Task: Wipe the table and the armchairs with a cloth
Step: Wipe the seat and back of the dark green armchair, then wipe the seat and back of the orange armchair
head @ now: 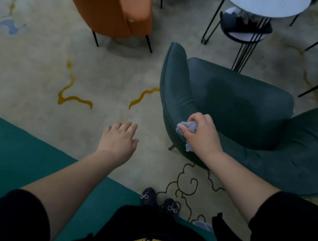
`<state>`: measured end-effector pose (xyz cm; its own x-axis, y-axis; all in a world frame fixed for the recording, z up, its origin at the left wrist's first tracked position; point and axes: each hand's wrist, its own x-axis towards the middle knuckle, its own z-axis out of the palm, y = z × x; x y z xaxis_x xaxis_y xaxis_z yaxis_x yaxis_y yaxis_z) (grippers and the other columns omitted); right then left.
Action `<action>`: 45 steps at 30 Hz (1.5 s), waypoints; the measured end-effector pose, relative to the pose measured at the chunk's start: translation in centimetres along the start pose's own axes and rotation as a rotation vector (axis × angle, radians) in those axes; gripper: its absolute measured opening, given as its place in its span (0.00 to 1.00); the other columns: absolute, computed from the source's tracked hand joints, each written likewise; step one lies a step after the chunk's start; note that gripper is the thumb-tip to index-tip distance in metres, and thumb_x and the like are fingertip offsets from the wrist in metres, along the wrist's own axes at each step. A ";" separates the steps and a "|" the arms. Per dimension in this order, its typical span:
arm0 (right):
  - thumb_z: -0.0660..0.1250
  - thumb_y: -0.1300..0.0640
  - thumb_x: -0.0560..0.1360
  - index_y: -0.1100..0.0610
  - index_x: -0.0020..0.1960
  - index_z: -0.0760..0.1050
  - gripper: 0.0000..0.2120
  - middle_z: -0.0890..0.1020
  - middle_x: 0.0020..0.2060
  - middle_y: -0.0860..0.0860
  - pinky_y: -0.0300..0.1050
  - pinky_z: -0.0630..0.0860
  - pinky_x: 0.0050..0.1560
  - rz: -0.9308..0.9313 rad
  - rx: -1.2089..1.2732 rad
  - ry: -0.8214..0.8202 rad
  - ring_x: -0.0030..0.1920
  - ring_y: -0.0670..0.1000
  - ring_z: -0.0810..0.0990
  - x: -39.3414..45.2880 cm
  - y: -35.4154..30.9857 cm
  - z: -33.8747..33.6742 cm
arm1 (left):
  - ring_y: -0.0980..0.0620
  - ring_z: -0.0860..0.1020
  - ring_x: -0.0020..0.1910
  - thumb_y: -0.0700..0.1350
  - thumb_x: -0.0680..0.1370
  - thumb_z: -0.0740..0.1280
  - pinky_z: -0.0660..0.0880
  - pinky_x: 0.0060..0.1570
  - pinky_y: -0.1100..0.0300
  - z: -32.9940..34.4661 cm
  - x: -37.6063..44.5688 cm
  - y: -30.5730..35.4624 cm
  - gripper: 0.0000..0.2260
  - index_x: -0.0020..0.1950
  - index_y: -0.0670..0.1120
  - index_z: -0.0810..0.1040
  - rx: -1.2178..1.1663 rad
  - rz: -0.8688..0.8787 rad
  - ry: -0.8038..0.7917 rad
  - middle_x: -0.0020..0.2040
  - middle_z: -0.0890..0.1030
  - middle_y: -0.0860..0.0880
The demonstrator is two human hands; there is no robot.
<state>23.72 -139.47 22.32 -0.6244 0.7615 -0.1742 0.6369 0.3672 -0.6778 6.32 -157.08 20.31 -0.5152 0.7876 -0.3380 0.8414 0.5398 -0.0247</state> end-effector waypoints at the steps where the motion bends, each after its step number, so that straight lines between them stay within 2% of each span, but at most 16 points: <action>1: 0.69 0.46 0.73 0.53 0.49 0.71 0.13 0.70 0.49 0.51 0.51 0.76 0.52 -0.022 -0.003 -0.013 0.49 0.52 0.74 0.2 -0.9 0.3 | 0.48 0.59 0.73 0.57 0.80 0.51 0.58 0.69 0.48 0.0 -0.3 -0.7 0.25 0.76 0.51 0.55 0.017 0.002 -0.004 0.76 0.61 0.51; 8: 0.68 0.47 0.74 0.54 0.48 0.72 0.12 0.71 0.48 0.51 0.46 0.75 0.48 -0.110 -0.034 -0.061 0.48 0.51 0.73 2.6 -7.4 3.9 | 0.48 0.51 0.76 0.57 0.81 0.49 0.49 0.73 0.46 -0.7 0.0 -6.8 0.27 0.78 0.50 0.50 0.007 -0.053 0.023 0.78 0.54 0.50; 14: 0.68 0.47 0.73 0.53 0.46 0.71 0.11 0.71 0.46 0.51 0.44 0.71 0.47 -0.091 -0.060 -0.014 0.48 0.52 0.73 6.0 -13.0 8.9 | 0.48 0.51 0.76 0.57 0.81 0.50 0.47 0.73 0.46 -2.2 2.4 -15.0 0.27 0.78 0.50 0.48 0.040 -0.031 0.036 0.78 0.54 0.50; 21: 0.69 0.48 0.72 0.55 0.47 0.73 0.12 0.70 0.46 0.51 0.47 0.71 0.50 -0.058 -0.035 0.039 0.48 0.54 0.73 10.5 -20.4 13.9 | 0.47 0.52 0.76 0.56 0.81 0.50 0.49 0.73 0.45 -3.4 5.7 -24.3 0.28 0.78 0.48 0.49 0.103 0.001 0.015 0.78 0.55 0.49; 30: 0.68 0.48 0.73 0.55 0.46 0.73 0.11 0.72 0.47 0.54 0.47 0.72 0.51 0.023 -0.060 0.091 0.50 0.55 0.73 17.4 -24.2 17.1 | 0.48 0.54 0.76 0.56 0.80 0.53 0.52 0.72 0.46 -4.4 13.5 -30.0 0.27 0.77 0.49 0.52 -0.018 0.013 0.025 0.77 0.57 0.50; 35: 0.68 0.46 0.72 0.52 0.44 0.71 0.11 0.71 0.45 0.51 0.46 0.72 0.46 0.028 -0.060 0.088 0.46 0.52 0.73 24.2 -26.2 18.6 | 0.47 0.55 0.75 0.56 0.80 0.53 0.51 0.72 0.46 -6.4 20.2 -33.3 0.28 0.77 0.48 0.51 -0.007 0.027 0.038 0.77 0.57 0.50; 40: 0.69 0.45 0.72 0.51 0.45 0.71 0.12 0.70 0.45 0.48 0.40 0.63 0.41 0.010 -0.089 0.093 0.44 0.49 0.72 32.0 -29.4 19.4 | 0.48 0.54 0.76 0.57 0.80 0.53 0.51 0.72 0.47 -8.8 26.3 -37.0 0.28 0.77 0.49 0.53 -0.015 0.005 0.030 0.77 0.56 0.51; 45: 0.70 0.46 0.71 0.51 0.43 0.70 0.11 0.72 0.45 0.51 0.46 0.72 0.46 -0.003 -0.057 0.077 0.47 0.54 0.74 37.3 -32.9 21.1 | 0.48 0.53 0.76 0.56 0.80 0.54 0.50 0.72 0.47 -10.7 29.7 -41.1 0.27 0.77 0.49 0.54 -0.027 -0.021 0.042 0.77 0.56 0.51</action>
<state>-30.07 -134.40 23.06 -0.5909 0.7984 -0.1155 0.6613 0.3974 -0.6363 -45.32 -152.72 21.35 -0.5394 0.7875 -0.2982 0.8260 0.5636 -0.0060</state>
